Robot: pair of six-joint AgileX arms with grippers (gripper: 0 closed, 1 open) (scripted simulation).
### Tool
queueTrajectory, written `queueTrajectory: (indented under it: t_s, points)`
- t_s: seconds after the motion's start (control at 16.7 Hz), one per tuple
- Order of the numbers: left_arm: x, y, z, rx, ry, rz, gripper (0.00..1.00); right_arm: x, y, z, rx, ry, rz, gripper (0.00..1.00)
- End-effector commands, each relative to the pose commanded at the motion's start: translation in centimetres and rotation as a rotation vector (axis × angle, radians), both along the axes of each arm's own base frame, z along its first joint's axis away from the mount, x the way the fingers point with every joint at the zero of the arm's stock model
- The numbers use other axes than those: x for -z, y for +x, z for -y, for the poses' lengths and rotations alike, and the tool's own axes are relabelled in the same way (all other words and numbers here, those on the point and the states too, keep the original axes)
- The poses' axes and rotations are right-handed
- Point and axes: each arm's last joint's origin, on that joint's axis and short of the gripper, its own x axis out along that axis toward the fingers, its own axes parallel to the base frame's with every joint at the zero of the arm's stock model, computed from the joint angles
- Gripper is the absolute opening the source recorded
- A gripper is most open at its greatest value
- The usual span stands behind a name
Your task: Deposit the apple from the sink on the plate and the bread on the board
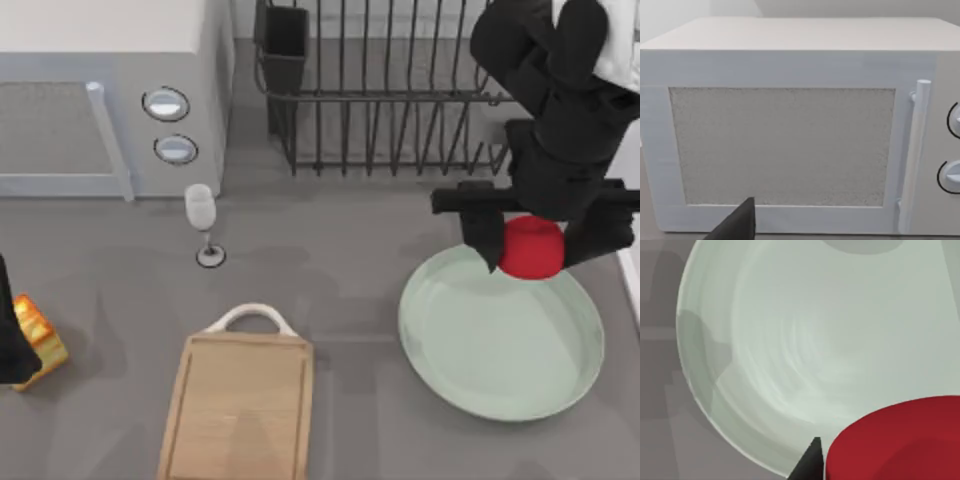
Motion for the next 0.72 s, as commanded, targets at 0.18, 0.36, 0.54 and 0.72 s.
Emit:
queueTrajectory:
  t_s: [0.18,0.36,0.54,0.72]
  points:
    - [0.0,0.0,0.0,0.0,0.0,0.0,1.0,0.0,0.0,0.0,0.0,0.0,0.0,0.6]
    - [0.0,0.0,0.0,0.0,0.0,0.0,1.0,0.0,0.0,0.0,0.0,0.0,0.0,0.83]
    - [0.0,0.0,0.0,0.0,0.0,0.0,1.0,0.0,0.0,0.0,0.0,0.0,0.0,1.0]
    - [0.0,0.0,0.0,0.0,0.0,0.0,1.0,0.0,0.0,0.0,0.0,0.0,0.0,1.0]
